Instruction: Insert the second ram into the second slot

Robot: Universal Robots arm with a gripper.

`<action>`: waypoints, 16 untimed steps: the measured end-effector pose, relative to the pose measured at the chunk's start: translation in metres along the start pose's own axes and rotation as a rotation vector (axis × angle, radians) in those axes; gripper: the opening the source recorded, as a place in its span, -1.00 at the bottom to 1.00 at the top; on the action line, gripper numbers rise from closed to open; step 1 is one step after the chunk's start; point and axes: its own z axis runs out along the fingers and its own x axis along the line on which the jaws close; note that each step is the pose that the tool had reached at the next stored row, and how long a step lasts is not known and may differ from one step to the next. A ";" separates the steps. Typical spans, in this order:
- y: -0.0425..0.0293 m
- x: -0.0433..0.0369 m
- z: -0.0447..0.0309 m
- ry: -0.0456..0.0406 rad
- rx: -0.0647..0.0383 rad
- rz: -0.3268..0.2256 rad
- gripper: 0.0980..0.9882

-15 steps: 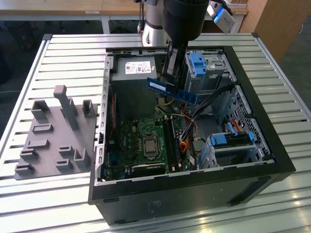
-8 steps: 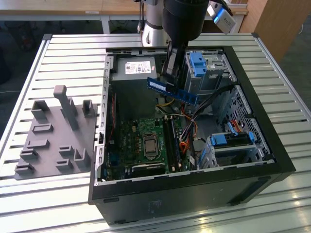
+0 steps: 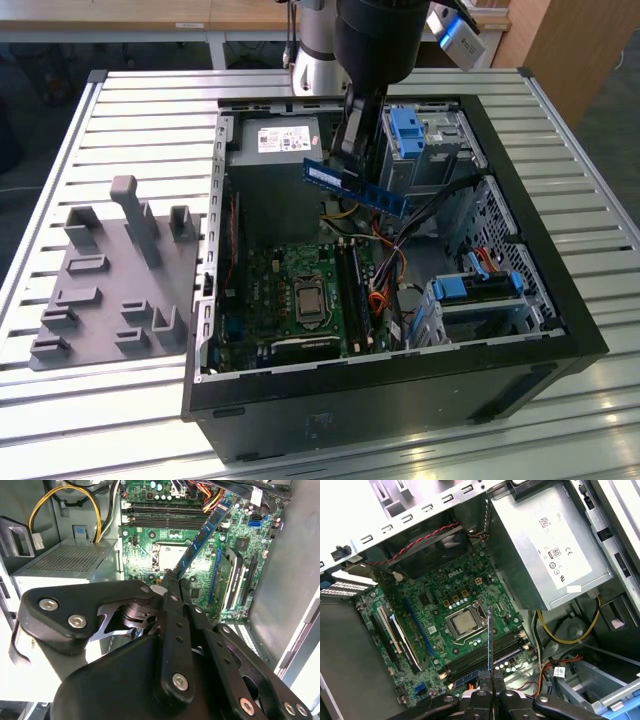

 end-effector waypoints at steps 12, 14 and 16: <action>0.0000 0.0000 0.0000 -0.0010 0.000 0.028 -0.93; 0.0000 0.0000 0.0000 -0.0011 0.000 0.031 -0.93; 0.0000 0.0000 0.0000 -0.0013 0.001 0.036 -0.93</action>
